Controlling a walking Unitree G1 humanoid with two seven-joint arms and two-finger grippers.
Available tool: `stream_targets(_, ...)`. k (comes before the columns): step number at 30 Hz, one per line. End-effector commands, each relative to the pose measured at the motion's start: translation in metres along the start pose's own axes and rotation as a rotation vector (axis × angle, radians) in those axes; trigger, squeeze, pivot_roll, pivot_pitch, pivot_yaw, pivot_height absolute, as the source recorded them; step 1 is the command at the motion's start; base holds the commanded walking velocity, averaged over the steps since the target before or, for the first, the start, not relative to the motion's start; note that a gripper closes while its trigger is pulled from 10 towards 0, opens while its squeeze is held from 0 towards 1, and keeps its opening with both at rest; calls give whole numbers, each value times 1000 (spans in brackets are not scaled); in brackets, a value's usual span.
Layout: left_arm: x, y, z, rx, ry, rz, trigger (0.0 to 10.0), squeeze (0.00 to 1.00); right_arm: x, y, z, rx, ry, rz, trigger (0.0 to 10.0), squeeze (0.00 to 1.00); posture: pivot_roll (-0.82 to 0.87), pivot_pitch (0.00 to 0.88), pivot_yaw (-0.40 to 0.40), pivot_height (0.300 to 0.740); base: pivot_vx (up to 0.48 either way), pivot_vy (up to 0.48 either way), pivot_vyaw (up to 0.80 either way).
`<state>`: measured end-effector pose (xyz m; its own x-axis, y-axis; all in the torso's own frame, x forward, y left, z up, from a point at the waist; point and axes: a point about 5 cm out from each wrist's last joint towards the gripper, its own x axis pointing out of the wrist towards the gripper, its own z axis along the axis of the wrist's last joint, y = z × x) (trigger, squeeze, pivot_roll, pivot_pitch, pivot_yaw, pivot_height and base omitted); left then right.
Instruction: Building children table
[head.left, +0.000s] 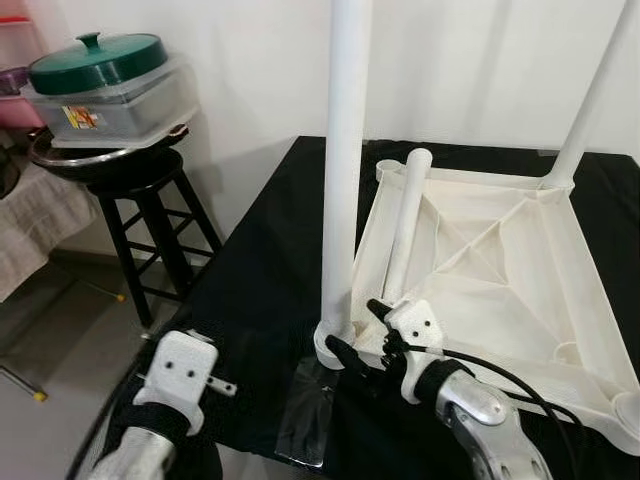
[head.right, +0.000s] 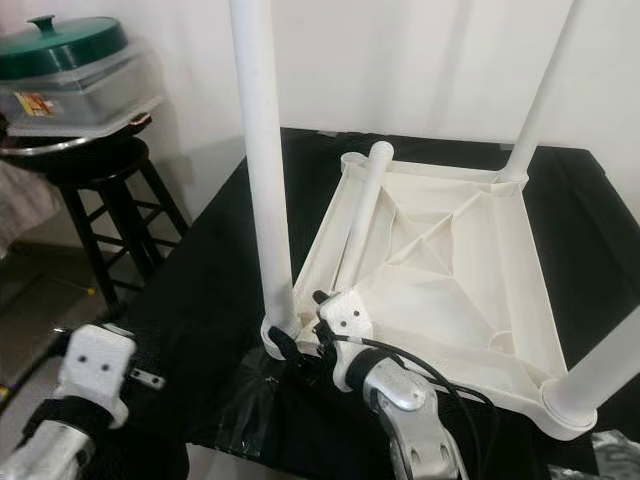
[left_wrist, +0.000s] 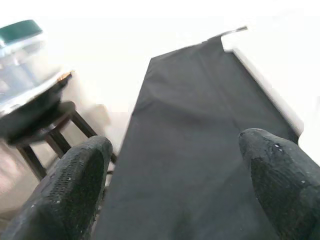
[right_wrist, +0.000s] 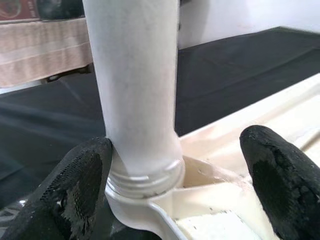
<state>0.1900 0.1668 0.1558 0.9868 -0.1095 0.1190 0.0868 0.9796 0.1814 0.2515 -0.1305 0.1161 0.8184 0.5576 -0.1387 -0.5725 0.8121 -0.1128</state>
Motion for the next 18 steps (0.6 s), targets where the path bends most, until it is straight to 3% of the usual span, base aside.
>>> stream_targets(1, -2, 2, -7, -59, 27, 27, 10000, 0, -3, -4, -2, -20, 5, -35, 10000, 0, -33, 37, 52, 740, 0, 0, 0)
stream_targets(2, -4, 0, -11, -99, 30, 19, 10000, 0, -4, -5, -3, -19, -1, -46, 10000, 0, -35, 37, 53, 740, 0, 0, 0)
stream_targets(14, 3, -9, -10, -159, 3, -179, 10000, 0, -2, -5, 6, -91, -51, -63, 10000, 0, -67, 45, 76, 740, 0, 0, 0)
stream_targets(18, 4, -9, -11, -166, 3, -192, 10000, 0, -1, -6, 5, -94, -48, -64, 10000, 0, -68, 44, 74, 740, 0, 0, 0)
